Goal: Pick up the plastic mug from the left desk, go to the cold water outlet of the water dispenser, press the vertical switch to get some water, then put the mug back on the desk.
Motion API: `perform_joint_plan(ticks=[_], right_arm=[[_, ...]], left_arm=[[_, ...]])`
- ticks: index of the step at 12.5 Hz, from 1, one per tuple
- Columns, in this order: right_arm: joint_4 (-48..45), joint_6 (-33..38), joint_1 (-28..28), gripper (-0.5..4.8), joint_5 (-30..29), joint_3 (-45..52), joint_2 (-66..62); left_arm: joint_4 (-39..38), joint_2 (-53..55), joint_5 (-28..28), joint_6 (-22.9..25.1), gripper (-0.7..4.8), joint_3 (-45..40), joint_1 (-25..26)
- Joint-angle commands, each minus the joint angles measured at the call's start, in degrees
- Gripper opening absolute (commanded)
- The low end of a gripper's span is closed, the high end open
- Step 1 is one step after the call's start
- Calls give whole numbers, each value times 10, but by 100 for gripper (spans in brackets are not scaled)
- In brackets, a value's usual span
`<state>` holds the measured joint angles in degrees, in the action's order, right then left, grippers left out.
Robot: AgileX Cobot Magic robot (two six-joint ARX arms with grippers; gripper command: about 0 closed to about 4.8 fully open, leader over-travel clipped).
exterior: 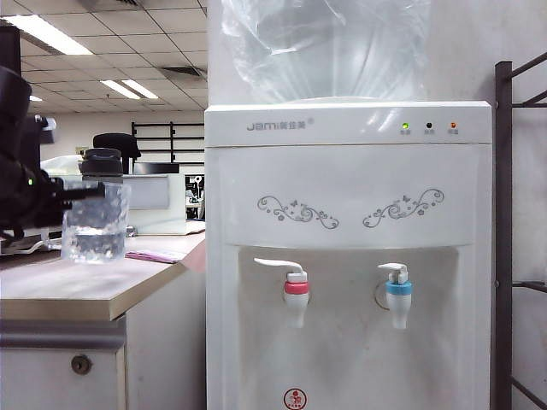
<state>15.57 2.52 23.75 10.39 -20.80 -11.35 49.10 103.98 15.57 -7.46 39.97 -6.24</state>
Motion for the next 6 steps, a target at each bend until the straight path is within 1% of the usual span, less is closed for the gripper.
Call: perform_joint_plan(ticks=[1, 2, 4, 6], right_arm=[[-7, 0, 0, -1, 0, -1, 0], [-7, 0, 0, -1, 0, -1, 0], [-7, 0, 0, -1, 0, -1, 0], [-7, 0, 0, -1, 0, -1, 0]], left_arm=[[82, 37, -2, -8, 3, 3, 5], [106, 63, 0, -24, 3, 3, 6], [100, 69, 24, -24, 3, 2, 7], [68, 69, 28, -26, 3, 2, 7]])
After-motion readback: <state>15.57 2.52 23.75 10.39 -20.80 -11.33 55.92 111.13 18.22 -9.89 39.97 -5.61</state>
